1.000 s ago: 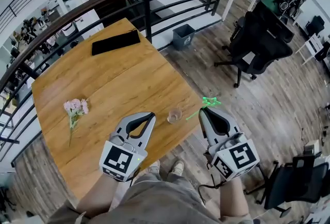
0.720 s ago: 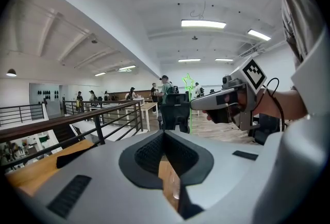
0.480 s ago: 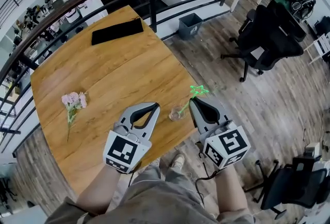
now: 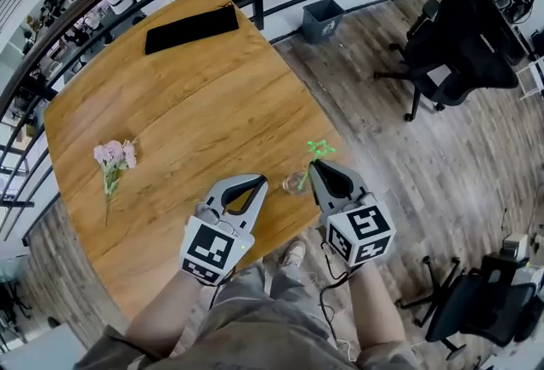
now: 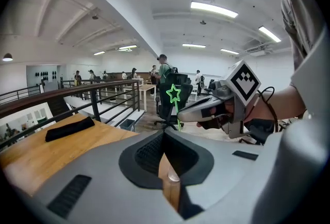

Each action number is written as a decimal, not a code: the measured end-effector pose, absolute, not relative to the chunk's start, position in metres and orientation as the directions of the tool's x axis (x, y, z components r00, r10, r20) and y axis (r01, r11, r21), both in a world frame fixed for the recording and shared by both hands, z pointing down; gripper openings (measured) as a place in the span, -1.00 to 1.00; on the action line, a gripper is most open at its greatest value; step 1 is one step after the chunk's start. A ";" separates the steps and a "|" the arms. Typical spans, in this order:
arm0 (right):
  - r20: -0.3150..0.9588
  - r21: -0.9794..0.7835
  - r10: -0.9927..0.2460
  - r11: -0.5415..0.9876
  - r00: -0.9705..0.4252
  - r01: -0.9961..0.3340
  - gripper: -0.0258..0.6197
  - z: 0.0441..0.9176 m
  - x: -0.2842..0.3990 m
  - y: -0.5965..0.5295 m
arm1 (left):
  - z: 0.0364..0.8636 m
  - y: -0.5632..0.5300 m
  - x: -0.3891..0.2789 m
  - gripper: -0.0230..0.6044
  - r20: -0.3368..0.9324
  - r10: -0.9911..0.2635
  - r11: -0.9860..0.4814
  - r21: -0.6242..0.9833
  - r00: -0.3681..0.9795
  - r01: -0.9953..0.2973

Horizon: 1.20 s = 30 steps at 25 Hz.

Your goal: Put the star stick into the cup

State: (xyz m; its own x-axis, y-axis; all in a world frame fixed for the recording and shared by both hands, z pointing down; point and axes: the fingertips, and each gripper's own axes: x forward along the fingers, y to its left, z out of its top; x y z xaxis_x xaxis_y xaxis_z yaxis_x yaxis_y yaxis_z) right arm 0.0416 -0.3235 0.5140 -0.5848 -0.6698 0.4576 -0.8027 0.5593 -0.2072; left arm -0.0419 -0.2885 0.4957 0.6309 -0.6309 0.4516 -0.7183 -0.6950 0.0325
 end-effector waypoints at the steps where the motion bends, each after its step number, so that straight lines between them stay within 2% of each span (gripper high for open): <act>1: 0.474 -0.200 -0.665 0.556 -0.577 -0.806 -0.80 0.524 0.043 -0.324 | 0.502 -0.288 -0.042 -0.88 0.461 -0.627 -0.693 0.039 0.629 -0.720; 8: 0.543 -0.217 -0.623 0.543 -0.563 -0.811 -0.80 0.572 0.043 -0.324 | 0.534 -0.281 -0.040 -0.88 0.504 -0.599 -0.687 0.076 0.622 -0.723; 16: 0.568 -0.247 -0.589 0.544 -0.574 -0.802 -0.78 0.587 0.038 -0.321 | 0.545 -0.271 -0.041 -0.88 0.525 -0.590 -0.675 0.096 0.614 -0.731; 17: 0.576 -0.242 -0.584 0.547 -0.572 -0.801 -0.67 0.588 0.038 -0.320 | 0.545 -0.271 -0.042 -0.88 0.525 -0.591 -0.675 0.095 0.613 -0.732; 18: 0.580 -0.238 -0.583 0.547 -0.569 -0.803 -0.46 0.588 0.039 -0.320 | 0.543 -0.271 -0.042 -0.88 0.524 -0.593 -0.674 0.093 0.612 -0.733; 21: 0.576 -0.227 -0.596 0.541 -0.559 -0.810 -0.37 0.579 0.044 -0.319 | 0.536 -0.272 -0.042 -0.88 0.515 -0.603 -0.674 0.079 0.609 -0.735; 25: 0.540 -0.214 -0.631 0.537 -0.557 -0.816 -0.38 0.551 0.051 -0.315 | 0.516 -0.275 -0.045 -0.88 0.490 -0.629 -0.672 0.048 0.603 -0.739; 30: 0.450 -0.191 -0.690 0.546 -0.567 -0.816 -0.65 0.493 0.063 -0.308 | 0.477 -0.282 -0.046 -0.88 0.434 -0.672 -0.670 -0.011 0.600 -0.743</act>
State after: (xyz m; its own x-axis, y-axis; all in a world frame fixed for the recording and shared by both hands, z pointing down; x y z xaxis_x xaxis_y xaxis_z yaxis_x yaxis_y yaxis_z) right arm 0.0633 -0.3076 0.4931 -0.5670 -0.6898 0.4502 -0.8159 0.5456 -0.1914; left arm -0.0458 -0.2825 0.4766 0.6000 -0.6722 0.4337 -0.7425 -0.6697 -0.0108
